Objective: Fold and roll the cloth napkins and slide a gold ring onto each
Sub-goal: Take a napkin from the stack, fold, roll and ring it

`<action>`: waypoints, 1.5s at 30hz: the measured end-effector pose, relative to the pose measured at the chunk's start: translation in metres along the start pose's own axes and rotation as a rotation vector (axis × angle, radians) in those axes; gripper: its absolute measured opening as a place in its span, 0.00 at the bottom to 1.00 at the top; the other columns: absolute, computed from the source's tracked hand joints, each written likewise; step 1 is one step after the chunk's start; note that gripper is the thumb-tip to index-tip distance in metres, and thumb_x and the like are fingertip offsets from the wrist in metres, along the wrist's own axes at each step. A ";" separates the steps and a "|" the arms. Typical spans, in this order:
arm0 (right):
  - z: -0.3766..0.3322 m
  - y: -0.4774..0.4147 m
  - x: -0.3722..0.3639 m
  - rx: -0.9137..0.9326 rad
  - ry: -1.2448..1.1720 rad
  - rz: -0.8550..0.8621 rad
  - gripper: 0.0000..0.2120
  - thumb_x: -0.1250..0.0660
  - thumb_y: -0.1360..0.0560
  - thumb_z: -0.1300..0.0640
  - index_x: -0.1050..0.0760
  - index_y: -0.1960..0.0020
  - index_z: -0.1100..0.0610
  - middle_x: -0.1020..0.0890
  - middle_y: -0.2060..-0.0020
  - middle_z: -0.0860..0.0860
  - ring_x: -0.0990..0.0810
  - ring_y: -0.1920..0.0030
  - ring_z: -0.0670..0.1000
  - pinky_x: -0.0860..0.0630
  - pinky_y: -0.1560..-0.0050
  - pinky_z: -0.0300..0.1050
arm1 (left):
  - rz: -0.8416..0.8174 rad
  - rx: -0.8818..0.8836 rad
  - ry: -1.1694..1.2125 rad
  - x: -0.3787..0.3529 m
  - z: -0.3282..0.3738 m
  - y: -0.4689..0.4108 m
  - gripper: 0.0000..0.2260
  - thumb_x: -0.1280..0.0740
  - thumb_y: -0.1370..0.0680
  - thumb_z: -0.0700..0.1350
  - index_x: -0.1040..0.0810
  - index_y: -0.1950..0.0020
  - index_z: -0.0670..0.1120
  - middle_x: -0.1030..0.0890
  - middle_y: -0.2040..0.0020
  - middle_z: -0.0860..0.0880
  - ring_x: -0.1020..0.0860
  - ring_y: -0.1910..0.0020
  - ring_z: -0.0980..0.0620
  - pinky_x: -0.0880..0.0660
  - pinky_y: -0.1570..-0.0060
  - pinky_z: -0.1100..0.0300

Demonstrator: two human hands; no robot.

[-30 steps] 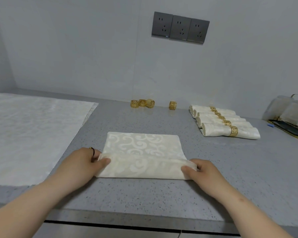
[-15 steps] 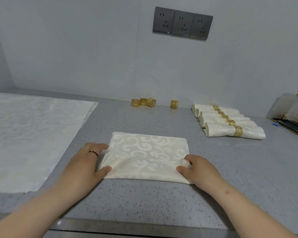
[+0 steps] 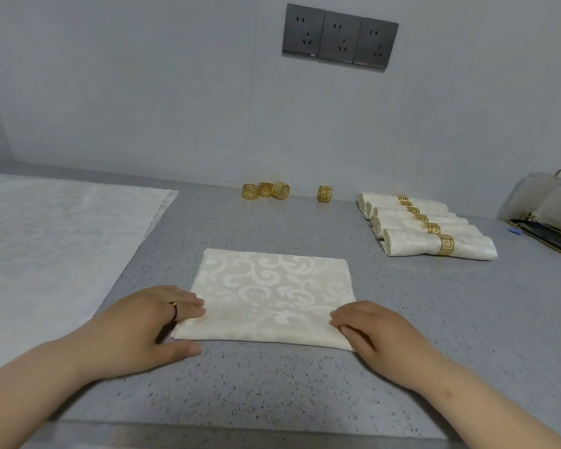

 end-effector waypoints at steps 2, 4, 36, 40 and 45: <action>0.007 0.010 0.004 -0.108 -0.137 -0.080 0.41 0.58 0.37 0.22 0.25 0.41 0.44 0.30 0.42 0.29 0.34 0.43 0.28 0.44 0.41 0.18 | 0.083 0.056 0.106 -0.002 -0.003 0.001 0.42 0.57 0.38 0.80 0.23 0.40 0.56 0.27 0.42 0.66 0.37 0.39 0.71 0.45 0.41 0.81; 0.009 0.016 0.007 -0.166 -0.194 -0.151 0.39 0.56 0.45 0.19 0.33 0.41 0.35 0.38 0.43 0.23 0.40 0.42 0.22 0.48 0.41 0.17 | 0.079 0.162 0.154 -0.003 -0.005 0.001 0.47 0.62 0.47 0.83 0.27 0.39 0.62 0.35 0.44 0.74 0.43 0.39 0.75 0.47 0.44 0.85; 0.010 -0.040 0.000 -0.092 0.131 -0.076 0.41 0.57 0.34 0.27 0.31 0.33 0.50 0.31 0.36 0.39 0.32 0.37 0.39 0.42 0.35 0.37 | 0.187 0.008 -0.099 0.000 -0.007 -0.055 0.40 0.59 0.32 0.75 0.20 0.44 0.52 0.19 0.49 0.58 0.19 0.52 0.59 0.30 0.53 0.70; 0.018 -0.045 0.000 -0.187 0.100 -0.108 0.35 0.46 0.30 0.32 0.40 0.28 0.49 0.36 0.30 0.42 0.38 0.31 0.42 0.46 0.34 0.34 | 0.133 0.144 0.028 -0.006 -0.012 -0.057 0.45 0.61 0.43 0.70 0.35 0.31 0.56 0.31 0.32 0.59 0.32 0.34 0.61 0.39 0.43 0.72; 0.011 -0.046 0.006 -0.229 0.083 -0.027 0.17 0.43 0.21 0.54 0.31 0.34 0.52 0.26 0.36 0.48 0.29 0.36 0.49 0.35 0.40 0.38 | 0.120 0.159 -0.008 -0.006 -0.011 -0.056 0.32 0.55 0.34 0.64 0.32 0.33 0.57 0.27 0.36 0.59 0.29 0.38 0.59 0.36 0.50 0.73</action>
Point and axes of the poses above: each hand's wrist, its own y-axis away from the middle knuckle, its own x-axis out of the back of the hand, z = x × y, the point moved 1 cm from there along -y, towards the middle knuckle
